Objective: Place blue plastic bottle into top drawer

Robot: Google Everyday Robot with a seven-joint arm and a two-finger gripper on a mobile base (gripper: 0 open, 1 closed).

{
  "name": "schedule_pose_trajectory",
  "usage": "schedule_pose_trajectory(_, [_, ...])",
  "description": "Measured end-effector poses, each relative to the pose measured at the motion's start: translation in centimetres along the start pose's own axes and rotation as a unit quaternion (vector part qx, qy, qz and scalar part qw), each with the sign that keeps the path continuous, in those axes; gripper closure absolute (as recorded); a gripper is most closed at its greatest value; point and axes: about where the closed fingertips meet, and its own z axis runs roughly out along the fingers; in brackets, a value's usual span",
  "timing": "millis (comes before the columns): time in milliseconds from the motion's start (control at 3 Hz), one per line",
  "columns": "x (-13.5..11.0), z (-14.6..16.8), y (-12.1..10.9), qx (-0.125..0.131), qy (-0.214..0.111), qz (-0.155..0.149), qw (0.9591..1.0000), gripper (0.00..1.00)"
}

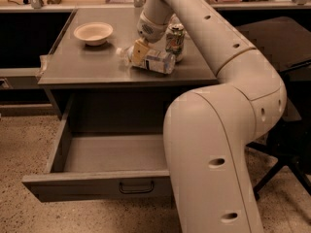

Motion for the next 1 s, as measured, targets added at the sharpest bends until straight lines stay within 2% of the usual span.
schedule_pose_trajectory(333, [-2.6,-1.6,2.7,-0.031,-0.052,-0.060,0.9963,0.98])
schedule_pose_trajectory(667, [-6.3,-3.2,8.5,-0.064,-0.083,-0.131,0.9858,1.00])
schedule_pose_trajectory(1000, [-5.9,-1.8,9.8,-0.078,-0.070,-0.136,0.9852,1.00])
